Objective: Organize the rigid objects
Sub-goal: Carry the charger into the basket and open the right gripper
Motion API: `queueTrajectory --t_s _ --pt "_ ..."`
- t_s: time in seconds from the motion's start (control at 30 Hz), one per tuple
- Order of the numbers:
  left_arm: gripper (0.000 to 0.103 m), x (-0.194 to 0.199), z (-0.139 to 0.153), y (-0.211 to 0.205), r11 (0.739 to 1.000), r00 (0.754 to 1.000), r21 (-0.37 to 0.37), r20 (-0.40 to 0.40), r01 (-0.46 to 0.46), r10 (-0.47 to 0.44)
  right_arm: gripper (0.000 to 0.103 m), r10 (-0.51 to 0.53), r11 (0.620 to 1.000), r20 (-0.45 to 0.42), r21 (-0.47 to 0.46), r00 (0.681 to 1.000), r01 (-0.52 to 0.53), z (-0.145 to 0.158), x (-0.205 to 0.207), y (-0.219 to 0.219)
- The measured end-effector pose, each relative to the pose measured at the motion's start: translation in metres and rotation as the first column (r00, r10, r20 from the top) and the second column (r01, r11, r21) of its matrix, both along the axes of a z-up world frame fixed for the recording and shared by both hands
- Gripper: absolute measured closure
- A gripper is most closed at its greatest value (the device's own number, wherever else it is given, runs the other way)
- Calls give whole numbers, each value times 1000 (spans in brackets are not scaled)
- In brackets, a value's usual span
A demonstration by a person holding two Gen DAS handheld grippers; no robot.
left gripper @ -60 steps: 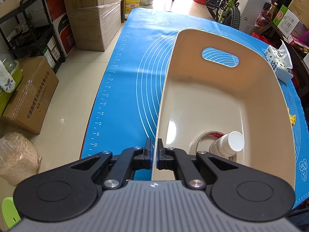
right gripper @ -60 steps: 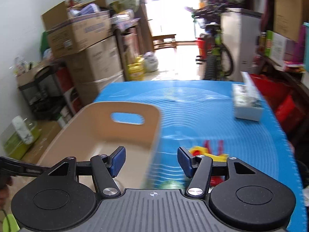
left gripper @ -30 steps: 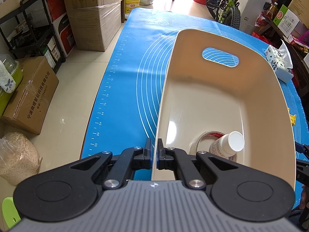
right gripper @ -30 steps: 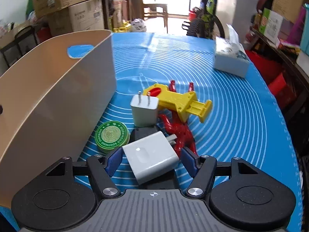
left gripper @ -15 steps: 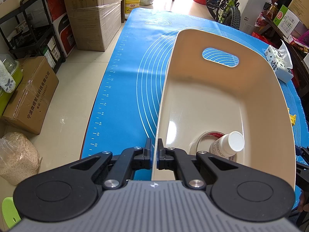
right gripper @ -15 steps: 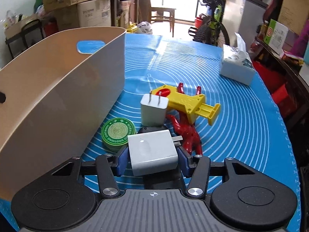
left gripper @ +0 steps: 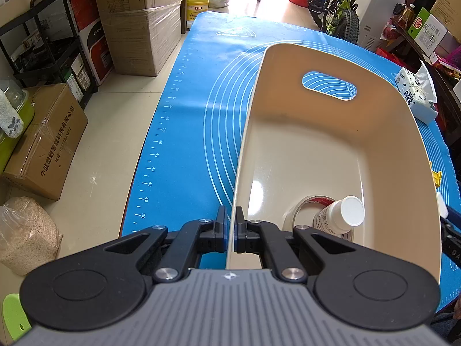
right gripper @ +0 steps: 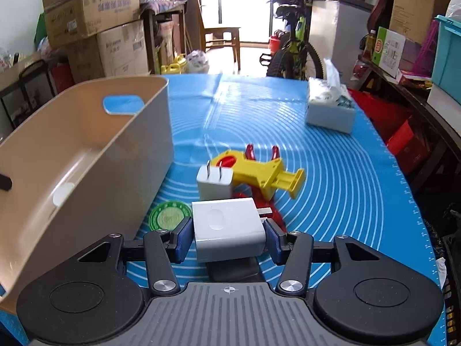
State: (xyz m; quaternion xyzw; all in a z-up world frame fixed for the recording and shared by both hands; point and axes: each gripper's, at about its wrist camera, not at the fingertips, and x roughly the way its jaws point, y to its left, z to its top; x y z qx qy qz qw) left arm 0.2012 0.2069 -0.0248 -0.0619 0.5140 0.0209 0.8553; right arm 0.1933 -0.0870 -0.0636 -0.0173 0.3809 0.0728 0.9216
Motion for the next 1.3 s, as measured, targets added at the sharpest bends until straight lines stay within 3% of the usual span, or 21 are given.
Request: queueTrajectory --t_s 0.37,0.7,1.03,1.3 --pt "97 0 0 0 1000 1000 0 0 0 0 46 14 999 120 38 993 -19 47 -7 9" --pt "98 0 -1 0 1000 1000 0 1 0 0 46 124 988 190 68 974 -140 86 4 62" --pt "98 0 -1 0 1000 1000 0 1 0 0 45 250 966 134 35 959 -256 74 21 131" --pt "98 0 -1 0 1000 1000 0 2 2 -2 46 289 957 16 8 957 -289 47 34 166"
